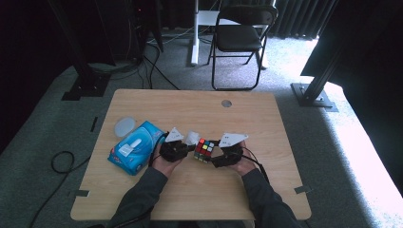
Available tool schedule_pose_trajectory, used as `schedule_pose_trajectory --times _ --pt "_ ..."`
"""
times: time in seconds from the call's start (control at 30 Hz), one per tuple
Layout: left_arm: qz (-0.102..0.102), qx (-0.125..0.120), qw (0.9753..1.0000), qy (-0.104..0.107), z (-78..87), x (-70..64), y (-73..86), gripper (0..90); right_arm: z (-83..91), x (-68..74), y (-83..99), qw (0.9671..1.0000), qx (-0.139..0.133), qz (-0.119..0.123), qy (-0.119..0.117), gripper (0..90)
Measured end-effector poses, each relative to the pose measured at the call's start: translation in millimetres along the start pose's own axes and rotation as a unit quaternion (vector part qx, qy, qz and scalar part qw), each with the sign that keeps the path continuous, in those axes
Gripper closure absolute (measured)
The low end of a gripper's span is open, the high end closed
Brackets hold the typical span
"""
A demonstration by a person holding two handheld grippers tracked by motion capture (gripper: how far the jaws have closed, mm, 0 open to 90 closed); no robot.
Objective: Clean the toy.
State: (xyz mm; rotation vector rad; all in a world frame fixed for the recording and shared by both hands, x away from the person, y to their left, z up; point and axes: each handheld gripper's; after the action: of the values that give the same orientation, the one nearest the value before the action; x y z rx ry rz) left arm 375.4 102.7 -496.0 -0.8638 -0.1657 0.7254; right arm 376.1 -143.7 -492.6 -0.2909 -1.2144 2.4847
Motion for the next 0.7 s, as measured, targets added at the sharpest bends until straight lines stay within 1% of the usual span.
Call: schedule_pose_trajectory --times 0.07,0.43,0.7 --pt "-0.004 0.004 1.0 -0.001 -1.7 -0.5 0.8 84.0 1.4 -1.2 0.2 1.0 -0.003 -0.001 0.0 34.3" --pt "-0.004 0.019 0.9998 -0.003 -6.2 -0.9 5.0 84.0 6.9 -4.5 0.4 0.9998 -0.017 -0.011 0.006 34.3" --pt "-0.007 0.017 0.9998 -0.002 -4.0 -3.6 4.1 83.9 5.5 -6.4 3.0 0.9998 -0.012 -0.014 0.009 34.3"
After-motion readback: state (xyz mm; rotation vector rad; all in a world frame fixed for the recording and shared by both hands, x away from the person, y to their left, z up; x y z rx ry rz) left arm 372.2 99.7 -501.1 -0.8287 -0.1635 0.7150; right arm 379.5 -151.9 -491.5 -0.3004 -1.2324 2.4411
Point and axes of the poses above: each handheld gripper's, and its own axes: z roughly backward along the jaws, y roughly out of its underside, x roughly to its left, and after that the axes turned 8 degrees about x, right-handed
